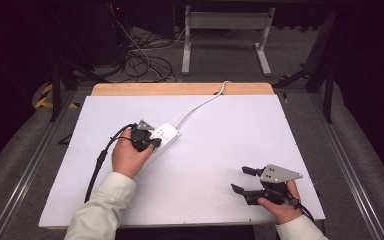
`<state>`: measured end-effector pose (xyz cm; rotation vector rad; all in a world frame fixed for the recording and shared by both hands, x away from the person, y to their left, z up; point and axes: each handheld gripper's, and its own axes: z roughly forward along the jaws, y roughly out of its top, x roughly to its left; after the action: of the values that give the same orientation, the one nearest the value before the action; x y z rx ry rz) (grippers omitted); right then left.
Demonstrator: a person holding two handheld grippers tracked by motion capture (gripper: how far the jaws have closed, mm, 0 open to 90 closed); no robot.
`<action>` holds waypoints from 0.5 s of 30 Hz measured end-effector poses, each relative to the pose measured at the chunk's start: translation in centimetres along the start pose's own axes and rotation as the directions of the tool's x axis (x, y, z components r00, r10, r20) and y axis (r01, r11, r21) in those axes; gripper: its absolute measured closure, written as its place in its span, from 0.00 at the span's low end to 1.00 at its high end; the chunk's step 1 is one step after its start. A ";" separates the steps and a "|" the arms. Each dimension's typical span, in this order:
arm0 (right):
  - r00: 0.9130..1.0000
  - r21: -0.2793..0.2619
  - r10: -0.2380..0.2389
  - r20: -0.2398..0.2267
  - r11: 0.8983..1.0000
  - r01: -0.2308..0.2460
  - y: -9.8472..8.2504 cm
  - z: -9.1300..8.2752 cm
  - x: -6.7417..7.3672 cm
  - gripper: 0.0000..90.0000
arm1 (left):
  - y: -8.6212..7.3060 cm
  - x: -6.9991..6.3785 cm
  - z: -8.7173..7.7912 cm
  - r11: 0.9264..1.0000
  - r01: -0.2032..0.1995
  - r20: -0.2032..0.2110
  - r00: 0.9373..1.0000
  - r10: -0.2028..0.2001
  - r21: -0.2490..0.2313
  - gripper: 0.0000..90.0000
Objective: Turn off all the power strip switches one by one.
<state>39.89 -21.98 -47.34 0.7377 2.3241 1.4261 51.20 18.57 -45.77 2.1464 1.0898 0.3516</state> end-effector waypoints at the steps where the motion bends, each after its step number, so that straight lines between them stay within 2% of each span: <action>1: 1.000 0.000 0.000 0.000 1.000 0.000 0.0 0.0 0.0 0.33 | 0.0 0.0 0.0 1.000 0.001 -0.002 1.000 -0.001 0.001 1.00; 6: 1.000 -0.002 -0.001 0.000 1.000 0.001 0.0 0.0 0.0 0.33 | 0.0 -0.1 0.0 1.000 -0.004 -0.012 1.000 0.004 0.001 1.00; 7: 1.000 -0.002 0.000 0.000 1.000 0.000 0.0 0.0 0.0 0.33 | -0.1 -0.2 0.0 1.000 0.007 0.008 1.000 -0.007 -0.003 1.00; 9: 1.000 -0.001 -0.001 0.000 1.000 0.001 0.0 0.0 0.0 0.33 | -0.2 -0.2 0.0 1.000 0.009 0.014 1.000 -0.009 -0.010 1.00; 12: 1.000 0.002 -0.001 0.000 1.000 0.001 0.0 0.1 0.0 0.33 | -0.2 -0.6 0.1 1.000 -0.017 -0.021 1.000 0.017 -0.012 1.00; 15: 1.000 -0.001 0.001 0.001 1.000 -0.001 0.0 0.0 0.1 0.33 | -0.2 -0.5 0.1 1.000 -0.015 -0.019 1.000 0.015 -0.012 1.00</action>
<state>39.83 -21.94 -47.36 0.7387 2.3229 1.4265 50.81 18.25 -45.94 2.1460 1.0796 0.3850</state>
